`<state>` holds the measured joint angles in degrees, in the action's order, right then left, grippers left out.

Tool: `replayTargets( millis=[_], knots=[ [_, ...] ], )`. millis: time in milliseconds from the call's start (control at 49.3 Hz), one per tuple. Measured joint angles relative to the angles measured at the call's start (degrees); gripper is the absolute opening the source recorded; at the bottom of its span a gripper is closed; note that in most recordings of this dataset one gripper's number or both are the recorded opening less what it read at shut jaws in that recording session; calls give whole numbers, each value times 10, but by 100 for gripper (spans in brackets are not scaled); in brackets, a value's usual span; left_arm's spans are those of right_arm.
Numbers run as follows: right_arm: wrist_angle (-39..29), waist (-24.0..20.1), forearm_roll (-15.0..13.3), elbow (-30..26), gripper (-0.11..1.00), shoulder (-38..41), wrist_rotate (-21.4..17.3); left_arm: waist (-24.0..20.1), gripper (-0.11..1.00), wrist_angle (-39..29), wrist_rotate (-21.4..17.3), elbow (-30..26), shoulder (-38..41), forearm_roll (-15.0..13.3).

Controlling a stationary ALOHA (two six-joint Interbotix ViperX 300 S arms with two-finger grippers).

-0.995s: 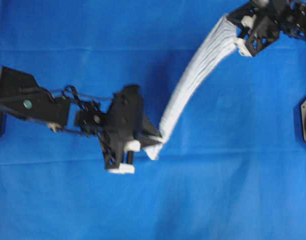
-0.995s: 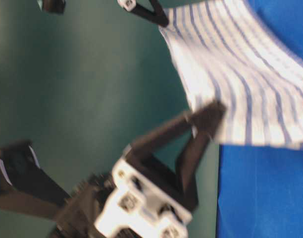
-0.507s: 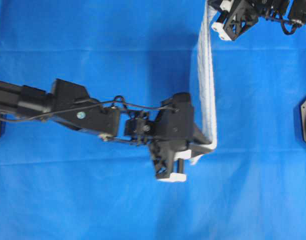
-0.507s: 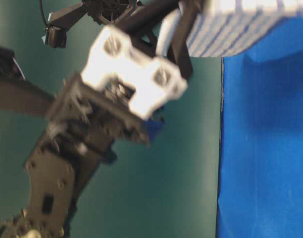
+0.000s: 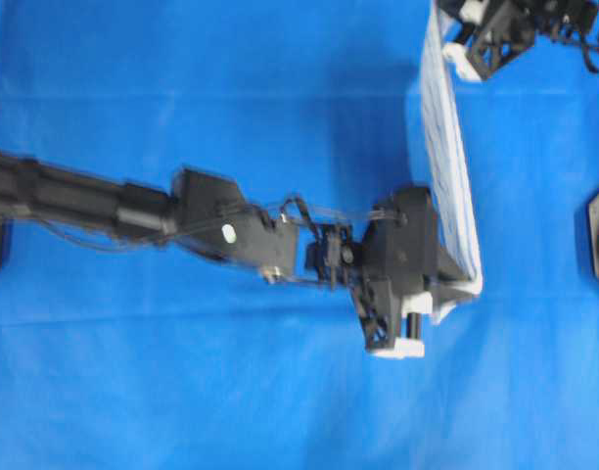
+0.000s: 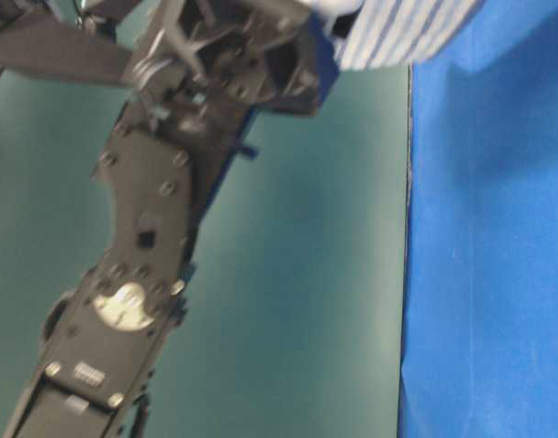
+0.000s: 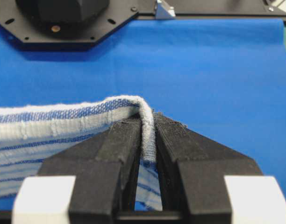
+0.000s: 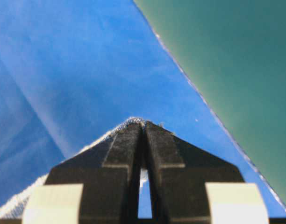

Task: Fold the blue towel.
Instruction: 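Lift the strip and rotate it to lie front-to-back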

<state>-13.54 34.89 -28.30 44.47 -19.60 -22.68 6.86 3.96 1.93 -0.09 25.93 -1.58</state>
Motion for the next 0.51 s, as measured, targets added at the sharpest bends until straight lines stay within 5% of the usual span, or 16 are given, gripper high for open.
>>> replayTargets(
  millis=[244, 507],
  knots=[
    [3, 1, 0, 3, 2, 12, -5, 0, 7, 4, 1, -3, 17, 0],
    [25, -21, 1, -49, 2, 117, -5, 0, 7, 20, 17, 81, -4, 0]
  ],
)
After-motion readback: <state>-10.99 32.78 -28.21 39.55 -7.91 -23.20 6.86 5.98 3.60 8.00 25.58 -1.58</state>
